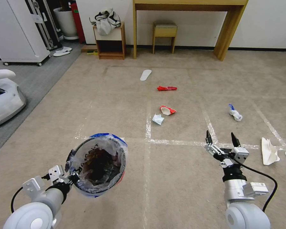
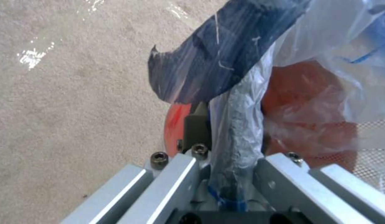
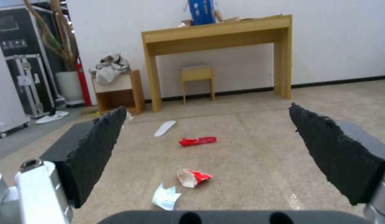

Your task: Pick up the trash bin and place the garbage on the floor into it.

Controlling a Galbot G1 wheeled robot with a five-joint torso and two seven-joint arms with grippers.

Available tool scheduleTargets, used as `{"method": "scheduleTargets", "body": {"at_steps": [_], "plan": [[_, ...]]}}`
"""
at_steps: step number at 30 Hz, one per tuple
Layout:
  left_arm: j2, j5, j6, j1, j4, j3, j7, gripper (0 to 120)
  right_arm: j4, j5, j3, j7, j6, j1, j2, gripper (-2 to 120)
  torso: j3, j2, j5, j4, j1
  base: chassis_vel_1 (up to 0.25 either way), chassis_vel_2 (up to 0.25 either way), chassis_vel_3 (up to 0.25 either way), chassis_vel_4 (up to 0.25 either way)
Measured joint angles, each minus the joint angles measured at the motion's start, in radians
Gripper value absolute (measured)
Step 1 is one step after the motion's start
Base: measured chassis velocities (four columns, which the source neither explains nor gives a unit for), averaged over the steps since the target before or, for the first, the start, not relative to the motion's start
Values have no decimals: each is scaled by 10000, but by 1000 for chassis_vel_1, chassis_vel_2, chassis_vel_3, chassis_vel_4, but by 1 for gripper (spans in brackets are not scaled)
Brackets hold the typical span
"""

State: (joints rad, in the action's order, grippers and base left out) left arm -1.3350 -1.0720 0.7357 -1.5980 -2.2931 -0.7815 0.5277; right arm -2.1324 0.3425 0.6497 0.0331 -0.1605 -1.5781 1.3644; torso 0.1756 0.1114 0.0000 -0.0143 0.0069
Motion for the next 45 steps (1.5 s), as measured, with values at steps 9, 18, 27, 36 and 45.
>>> {"method": "scheduleTargets", "body": {"at_steps": [9,18,27,36,45], "plan": [[45,-7,0,89,208,4,21,0,78,-60,9,-297,-35,-4,106,100,0,0,0,0,0,0,0,0,0],[69,11,0,102,272,37,-35,0,96,-124,9,-404,-47,-25,189,100,0,0,0,0,0,0,0,0,0],[76,37,-1,111,315,56,-65,0,92,-226,13,-466,-102,-74,222,100,0,0,0,0,0,0,0,0,0],[66,80,-3,57,302,16,-102,0,107,-368,6,-498,-187,-98,250,100,0,0,0,0,-1,0,0,0,0],[87,125,-3,13,259,-24,-125,0,77,-471,1,-525,-220,-160,256,100,0,0,0,0,-1,-36,29,30,-34]]}}
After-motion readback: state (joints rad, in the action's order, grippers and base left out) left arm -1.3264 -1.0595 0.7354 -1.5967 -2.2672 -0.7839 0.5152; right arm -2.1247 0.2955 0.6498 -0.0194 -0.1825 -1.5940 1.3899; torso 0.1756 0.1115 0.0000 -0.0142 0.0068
